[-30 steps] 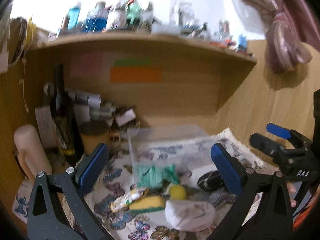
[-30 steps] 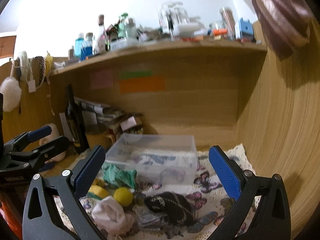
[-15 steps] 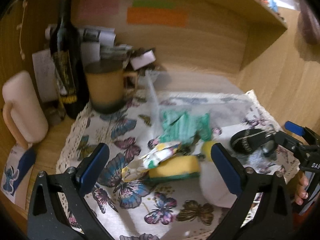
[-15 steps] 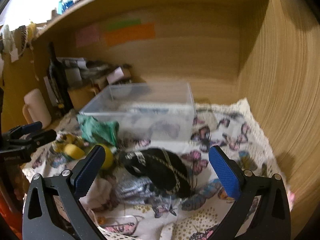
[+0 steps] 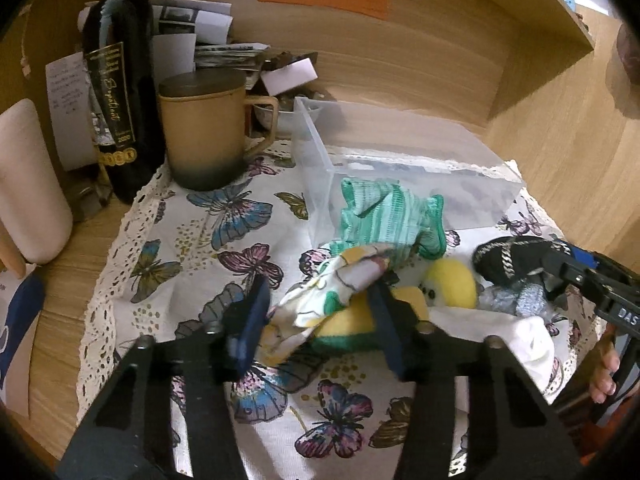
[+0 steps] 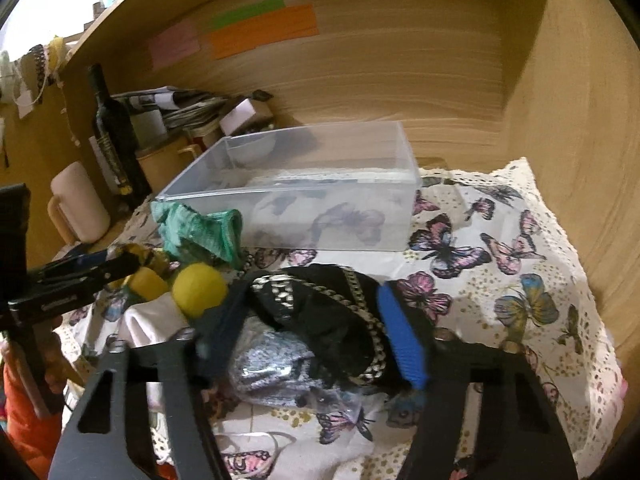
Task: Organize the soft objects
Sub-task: 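Grasp the black chain-trimmed pouch with the right tool while the left tool grasps the floral scrunchie, then carry the pouch and scrunchie into the clear box and open both tools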
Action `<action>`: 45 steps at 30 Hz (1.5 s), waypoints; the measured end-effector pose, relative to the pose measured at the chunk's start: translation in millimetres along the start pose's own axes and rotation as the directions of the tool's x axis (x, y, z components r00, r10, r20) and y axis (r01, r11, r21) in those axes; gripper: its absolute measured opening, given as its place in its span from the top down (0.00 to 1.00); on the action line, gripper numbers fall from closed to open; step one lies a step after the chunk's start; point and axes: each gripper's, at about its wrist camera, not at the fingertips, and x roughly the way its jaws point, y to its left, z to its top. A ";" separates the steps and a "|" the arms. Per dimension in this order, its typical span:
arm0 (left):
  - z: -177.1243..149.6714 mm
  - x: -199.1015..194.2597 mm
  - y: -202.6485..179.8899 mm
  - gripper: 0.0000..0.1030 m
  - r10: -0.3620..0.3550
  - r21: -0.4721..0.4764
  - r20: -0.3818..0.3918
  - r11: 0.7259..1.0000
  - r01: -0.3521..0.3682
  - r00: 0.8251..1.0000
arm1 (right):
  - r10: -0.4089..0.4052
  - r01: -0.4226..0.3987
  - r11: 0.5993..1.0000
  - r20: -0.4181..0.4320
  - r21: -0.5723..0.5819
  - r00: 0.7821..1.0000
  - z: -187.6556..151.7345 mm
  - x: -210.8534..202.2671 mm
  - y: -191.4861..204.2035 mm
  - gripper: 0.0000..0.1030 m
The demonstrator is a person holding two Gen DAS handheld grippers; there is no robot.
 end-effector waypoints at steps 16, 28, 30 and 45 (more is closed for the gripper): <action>18.2 -29.7 10.1 0.87 0.010 -0.001 0.114 1.000 -0.010 0.993 | -0.041 0.043 0.999 0.090 -0.020 0.995 15.2 -14.7 -1.7 0.83; 65.7 -53.2 -3.7 0.88 -0.039 0.052 0.241 0.998 0.027 0.970 | -0.040 0.049 0.998 0.233 -0.031 0.972 54.4 -43.6 -5.0 0.83; 75.3 -52.2 -8.8 0.88 -0.054 0.067 0.257 0.997 0.038 0.965 | -0.034 0.046 0.998 0.258 -0.040 0.966 64.4 -46.0 -3.8 0.83; 127.0 11.9 -32.3 0.88 -0.058 0.119 0.188 0.992 0.035 0.980 | -0.019 0.057 0.991 0.286 -0.125 0.958 118.2 -3.5 16.9 0.83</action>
